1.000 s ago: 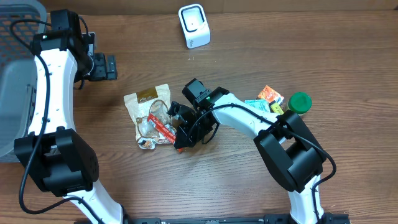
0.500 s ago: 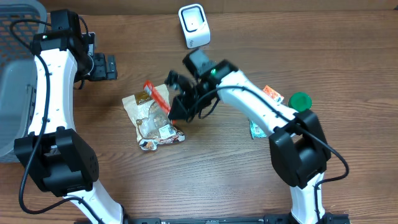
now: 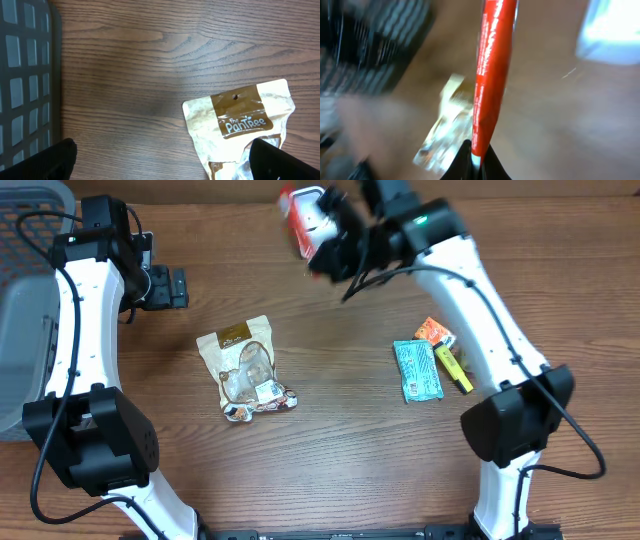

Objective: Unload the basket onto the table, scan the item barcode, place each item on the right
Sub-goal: 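Carry the red stick up to the white scanner window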

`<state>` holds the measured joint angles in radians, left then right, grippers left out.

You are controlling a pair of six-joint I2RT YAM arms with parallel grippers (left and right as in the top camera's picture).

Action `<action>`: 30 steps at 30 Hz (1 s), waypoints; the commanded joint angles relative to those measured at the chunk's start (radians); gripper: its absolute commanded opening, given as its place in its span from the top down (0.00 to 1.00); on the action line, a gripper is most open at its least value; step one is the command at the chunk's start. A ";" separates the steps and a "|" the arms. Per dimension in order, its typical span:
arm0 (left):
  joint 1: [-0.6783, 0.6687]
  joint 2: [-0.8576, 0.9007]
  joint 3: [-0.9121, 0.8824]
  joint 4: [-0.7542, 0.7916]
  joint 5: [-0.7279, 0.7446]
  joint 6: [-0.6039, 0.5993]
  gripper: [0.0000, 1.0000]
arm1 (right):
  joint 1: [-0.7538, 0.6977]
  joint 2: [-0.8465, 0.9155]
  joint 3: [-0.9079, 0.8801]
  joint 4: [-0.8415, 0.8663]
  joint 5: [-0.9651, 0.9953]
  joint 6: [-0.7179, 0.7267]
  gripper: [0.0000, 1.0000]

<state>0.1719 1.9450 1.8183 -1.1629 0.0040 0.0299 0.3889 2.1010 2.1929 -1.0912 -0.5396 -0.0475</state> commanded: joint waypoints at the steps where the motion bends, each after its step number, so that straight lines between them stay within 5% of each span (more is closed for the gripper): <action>1: -0.002 -0.009 0.011 0.000 0.005 0.016 0.00 | -0.037 -0.036 0.037 0.078 0.123 -0.002 0.96; 6: -0.002 -0.009 0.011 0.000 0.005 0.016 0.00 | -0.042 -0.019 0.035 0.205 0.371 -0.014 0.96; 30: -0.002 -0.009 0.011 0.000 0.005 0.016 0.00 | 0.091 0.255 0.032 0.414 0.986 -0.331 0.96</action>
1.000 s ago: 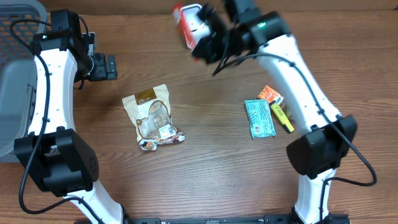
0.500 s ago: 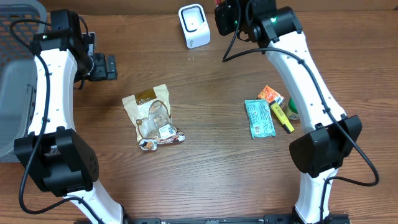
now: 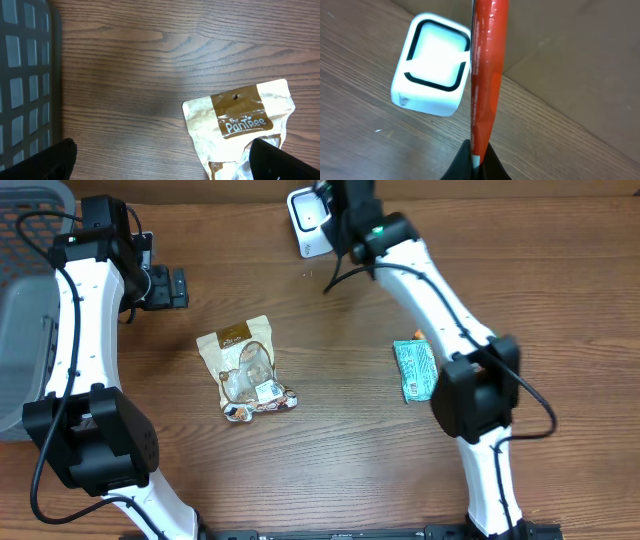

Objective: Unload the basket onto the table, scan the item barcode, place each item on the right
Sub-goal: 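Carry the red stick up to the white scanner window, then hold the red stick against the white scanner window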

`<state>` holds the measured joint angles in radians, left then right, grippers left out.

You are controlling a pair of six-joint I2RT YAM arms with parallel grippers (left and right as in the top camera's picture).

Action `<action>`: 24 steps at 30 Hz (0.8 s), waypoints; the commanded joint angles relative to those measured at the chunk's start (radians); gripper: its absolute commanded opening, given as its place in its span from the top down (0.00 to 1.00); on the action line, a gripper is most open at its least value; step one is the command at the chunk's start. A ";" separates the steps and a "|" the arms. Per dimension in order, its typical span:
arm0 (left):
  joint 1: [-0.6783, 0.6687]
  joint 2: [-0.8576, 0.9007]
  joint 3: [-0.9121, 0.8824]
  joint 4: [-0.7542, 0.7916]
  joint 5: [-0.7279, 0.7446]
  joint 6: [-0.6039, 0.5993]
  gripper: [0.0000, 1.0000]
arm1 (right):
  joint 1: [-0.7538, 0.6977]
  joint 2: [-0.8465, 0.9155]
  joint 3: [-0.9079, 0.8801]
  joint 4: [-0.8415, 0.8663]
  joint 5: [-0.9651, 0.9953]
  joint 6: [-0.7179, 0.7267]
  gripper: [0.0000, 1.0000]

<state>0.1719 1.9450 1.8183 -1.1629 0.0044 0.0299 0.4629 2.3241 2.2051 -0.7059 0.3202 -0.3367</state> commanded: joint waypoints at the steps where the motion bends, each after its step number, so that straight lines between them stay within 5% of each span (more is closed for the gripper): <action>1: -0.002 -0.009 0.011 0.000 0.004 0.016 0.00 | 0.021 0.050 0.019 0.047 0.149 -0.061 0.96; 14: -0.002 -0.009 0.011 0.000 0.004 0.016 0.00 | 0.029 0.185 0.019 0.121 0.293 -0.090 0.96; 24: -0.002 -0.009 0.011 0.000 0.004 0.016 0.00 | 0.054 0.227 0.017 0.142 0.373 -0.245 0.96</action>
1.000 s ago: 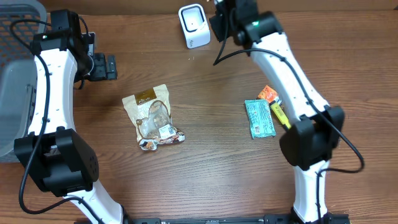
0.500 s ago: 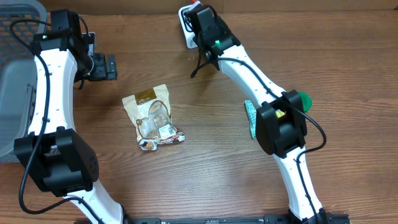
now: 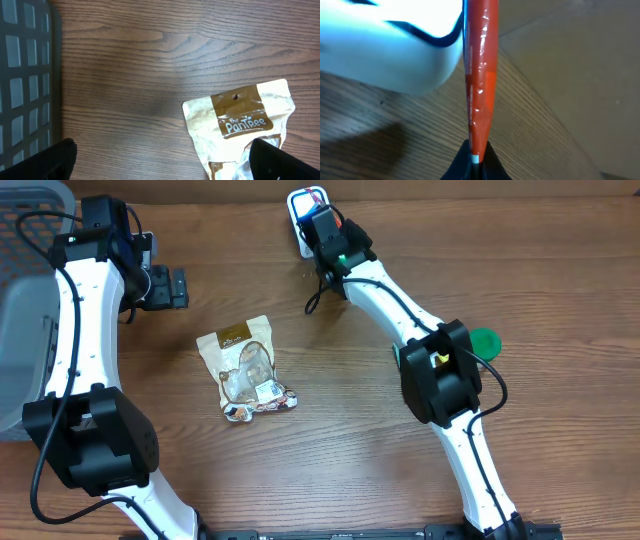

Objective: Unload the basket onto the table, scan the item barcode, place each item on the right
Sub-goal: 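Hold the red stick against the white scanner window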

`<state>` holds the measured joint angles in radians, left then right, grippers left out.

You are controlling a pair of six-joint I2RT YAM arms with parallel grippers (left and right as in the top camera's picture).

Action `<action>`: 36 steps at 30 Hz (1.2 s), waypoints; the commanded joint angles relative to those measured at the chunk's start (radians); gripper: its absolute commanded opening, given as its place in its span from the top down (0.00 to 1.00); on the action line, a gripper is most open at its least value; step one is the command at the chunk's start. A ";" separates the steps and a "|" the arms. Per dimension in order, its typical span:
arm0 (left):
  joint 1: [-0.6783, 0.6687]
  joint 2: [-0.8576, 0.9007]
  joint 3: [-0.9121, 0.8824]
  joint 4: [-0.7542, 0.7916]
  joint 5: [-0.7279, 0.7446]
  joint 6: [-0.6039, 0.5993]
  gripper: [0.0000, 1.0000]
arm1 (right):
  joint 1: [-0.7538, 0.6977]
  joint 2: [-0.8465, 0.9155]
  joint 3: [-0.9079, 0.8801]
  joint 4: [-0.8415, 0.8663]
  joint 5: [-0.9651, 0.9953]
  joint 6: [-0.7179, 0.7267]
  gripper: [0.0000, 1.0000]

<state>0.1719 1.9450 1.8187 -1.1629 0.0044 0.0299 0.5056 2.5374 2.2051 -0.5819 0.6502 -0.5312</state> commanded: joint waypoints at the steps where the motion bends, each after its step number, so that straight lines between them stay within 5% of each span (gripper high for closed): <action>1: -0.002 -0.009 0.011 0.000 0.004 0.016 0.00 | 0.013 0.014 0.017 0.026 0.054 -0.050 0.96; 36: -0.002 -0.009 0.011 0.000 0.004 0.016 0.00 | 0.056 0.050 -0.002 0.042 0.135 -0.204 0.96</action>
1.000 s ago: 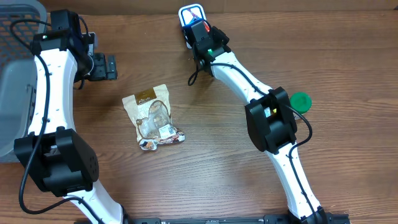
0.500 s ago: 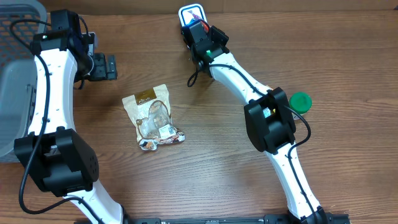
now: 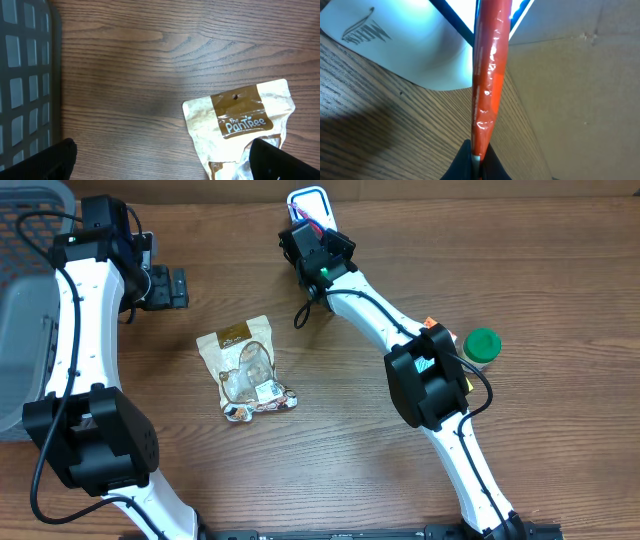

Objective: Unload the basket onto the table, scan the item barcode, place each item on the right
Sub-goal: 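Hold the red stick against the white scanner window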

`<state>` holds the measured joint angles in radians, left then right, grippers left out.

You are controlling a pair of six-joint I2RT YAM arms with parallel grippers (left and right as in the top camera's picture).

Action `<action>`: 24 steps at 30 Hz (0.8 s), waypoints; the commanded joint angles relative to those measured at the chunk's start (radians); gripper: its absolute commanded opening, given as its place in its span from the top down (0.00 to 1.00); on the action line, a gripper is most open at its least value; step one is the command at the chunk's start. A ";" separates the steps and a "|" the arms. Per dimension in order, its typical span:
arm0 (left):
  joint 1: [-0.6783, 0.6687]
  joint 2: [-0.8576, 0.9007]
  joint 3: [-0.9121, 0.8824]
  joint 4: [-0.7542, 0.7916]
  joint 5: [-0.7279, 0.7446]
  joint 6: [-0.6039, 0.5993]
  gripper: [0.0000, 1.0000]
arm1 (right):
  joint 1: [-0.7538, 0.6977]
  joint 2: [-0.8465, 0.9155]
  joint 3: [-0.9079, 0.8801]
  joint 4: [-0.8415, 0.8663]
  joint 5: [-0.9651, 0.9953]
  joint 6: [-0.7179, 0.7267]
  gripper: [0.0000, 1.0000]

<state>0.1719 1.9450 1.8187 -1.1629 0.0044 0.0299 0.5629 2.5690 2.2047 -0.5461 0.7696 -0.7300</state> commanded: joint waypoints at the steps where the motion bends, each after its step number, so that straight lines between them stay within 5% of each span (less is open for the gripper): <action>1: -0.002 -0.009 0.011 0.000 0.004 0.016 0.00 | -0.001 0.018 -0.001 0.006 0.016 -0.005 0.96; 24: -0.002 -0.009 0.011 0.000 0.004 0.016 0.00 | -0.001 0.005 -0.001 0.073 0.188 0.000 0.96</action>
<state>0.1719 1.9450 1.8187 -1.1629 0.0040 0.0299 0.5629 2.5698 2.2047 -0.4828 0.9146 -0.7372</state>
